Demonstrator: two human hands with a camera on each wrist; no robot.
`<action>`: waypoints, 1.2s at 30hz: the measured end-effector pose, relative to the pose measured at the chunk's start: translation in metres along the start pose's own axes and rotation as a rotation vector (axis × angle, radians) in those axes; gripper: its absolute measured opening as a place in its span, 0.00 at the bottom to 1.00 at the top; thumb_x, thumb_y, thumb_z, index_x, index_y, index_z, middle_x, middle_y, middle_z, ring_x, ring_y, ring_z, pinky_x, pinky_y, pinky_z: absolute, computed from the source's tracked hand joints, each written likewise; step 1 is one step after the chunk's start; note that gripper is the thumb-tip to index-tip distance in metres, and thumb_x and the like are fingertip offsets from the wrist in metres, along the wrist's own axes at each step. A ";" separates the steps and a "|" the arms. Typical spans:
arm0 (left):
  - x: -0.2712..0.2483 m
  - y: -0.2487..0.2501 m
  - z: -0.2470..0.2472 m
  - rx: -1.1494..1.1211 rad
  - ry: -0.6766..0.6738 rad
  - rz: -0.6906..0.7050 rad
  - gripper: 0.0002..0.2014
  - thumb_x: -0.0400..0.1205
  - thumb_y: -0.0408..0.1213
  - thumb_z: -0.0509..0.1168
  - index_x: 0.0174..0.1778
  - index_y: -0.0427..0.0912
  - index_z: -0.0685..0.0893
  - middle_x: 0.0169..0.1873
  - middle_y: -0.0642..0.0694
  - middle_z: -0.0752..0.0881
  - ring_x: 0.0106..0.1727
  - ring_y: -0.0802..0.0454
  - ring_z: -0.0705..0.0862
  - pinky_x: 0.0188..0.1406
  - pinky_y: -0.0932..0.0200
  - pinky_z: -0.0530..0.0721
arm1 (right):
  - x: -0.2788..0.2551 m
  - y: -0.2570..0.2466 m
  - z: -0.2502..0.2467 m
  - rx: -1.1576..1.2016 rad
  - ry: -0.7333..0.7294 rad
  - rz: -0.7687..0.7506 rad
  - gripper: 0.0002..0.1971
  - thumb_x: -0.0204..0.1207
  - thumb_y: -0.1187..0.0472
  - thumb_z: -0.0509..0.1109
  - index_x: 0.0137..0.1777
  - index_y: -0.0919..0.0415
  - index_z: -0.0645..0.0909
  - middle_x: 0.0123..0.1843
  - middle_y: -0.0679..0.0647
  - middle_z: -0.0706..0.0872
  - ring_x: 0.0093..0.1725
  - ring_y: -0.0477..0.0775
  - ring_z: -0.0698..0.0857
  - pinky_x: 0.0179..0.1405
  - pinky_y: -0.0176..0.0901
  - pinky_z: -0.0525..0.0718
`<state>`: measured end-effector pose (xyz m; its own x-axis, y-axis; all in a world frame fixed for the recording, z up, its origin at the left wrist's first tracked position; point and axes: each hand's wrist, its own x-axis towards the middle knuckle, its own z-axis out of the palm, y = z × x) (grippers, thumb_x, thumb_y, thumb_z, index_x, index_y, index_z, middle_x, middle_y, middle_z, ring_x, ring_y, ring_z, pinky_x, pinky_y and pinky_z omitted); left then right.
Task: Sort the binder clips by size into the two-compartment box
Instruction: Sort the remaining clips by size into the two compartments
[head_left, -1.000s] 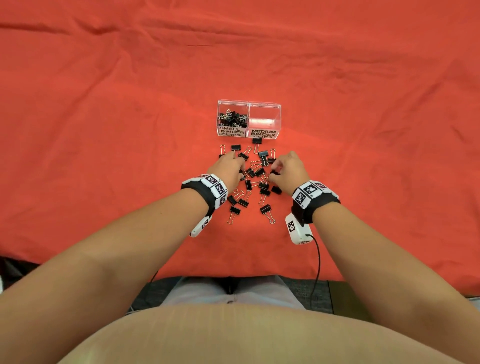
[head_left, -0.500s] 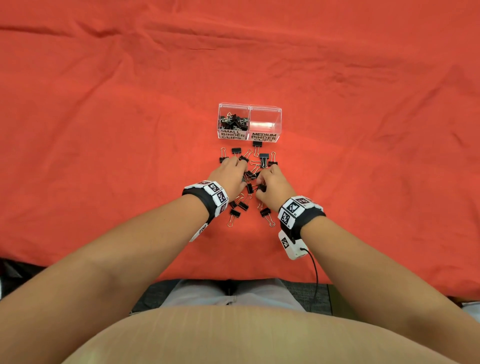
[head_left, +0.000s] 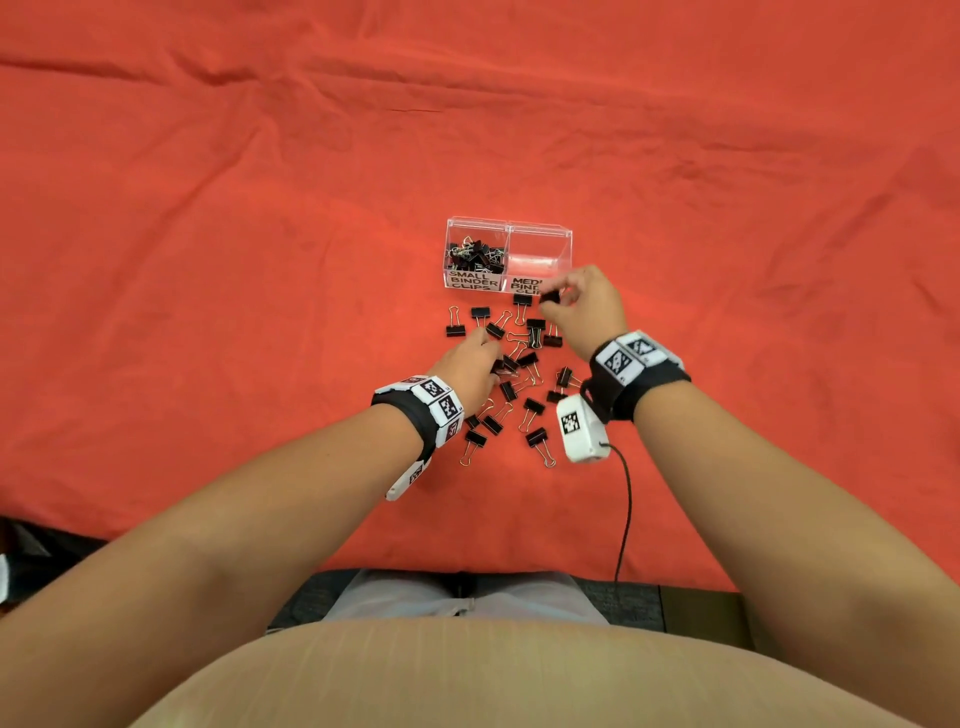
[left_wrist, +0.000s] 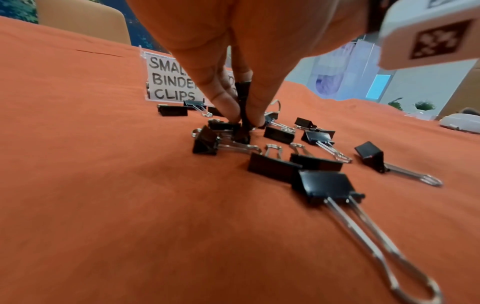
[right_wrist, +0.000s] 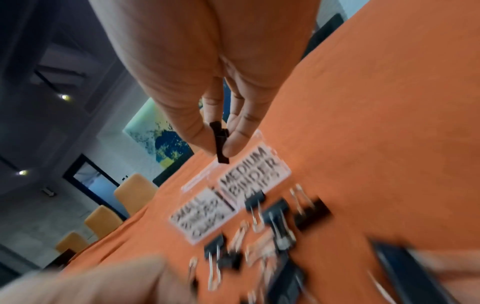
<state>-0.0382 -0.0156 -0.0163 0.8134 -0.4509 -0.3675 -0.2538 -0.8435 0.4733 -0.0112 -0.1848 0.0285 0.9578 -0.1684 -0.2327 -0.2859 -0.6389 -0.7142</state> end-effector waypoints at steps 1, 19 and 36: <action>0.001 0.000 -0.002 -0.013 -0.005 -0.008 0.15 0.82 0.33 0.65 0.63 0.34 0.77 0.60 0.40 0.77 0.57 0.40 0.81 0.58 0.47 0.81 | 0.010 -0.004 -0.004 -0.008 0.022 -0.015 0.06 0.73 0.63 0.73 0.49 0.56 0.84 0.49 0.51 0.77 0.36 0.44 0.75 0.29 0.28 0.74; 0.072 0.029 -0.082 -0.406 0.344 -0.129 0.04 0.79 0.36 0.69 0.48 0.42 0.87 0.45 0.46 0.89 0.42 0.51 0.86 0.45 0.53 0.89 | -0.002 0.036 0.013 -0.300 -0.103 0.009 0.10 0.77 0.66 0.65 0.55 0.60 0.85 0.55 0.58 0.81 0.48 0.52 0.81 0.53 0.38 0.79; 0.056 0.022 -0.032 0.028 0.131 0.138 0.14 0.80 0.32 0.63 0.62 0.45 0.80 0.67 0.46 0.76 0.69 0.48 0.75 0.64 0.51 0.81 | -0.010 0.049 0.014 -0.043 0.001 0.055 0.15 0.72 0.63 0.69 0.59 0.56 0.82 0.55 0.54 0.81 0.55 0.50 0.79 0.67 0.45 0.75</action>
<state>0.0183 -0.0503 -0.0006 0.8309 -0.5222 -0.1923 -0.3802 -0.7851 0.4890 -0.0354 -0.2035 -0.0131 0.9408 -0.2048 -0.2701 -0.3365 -0.6606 -0.6711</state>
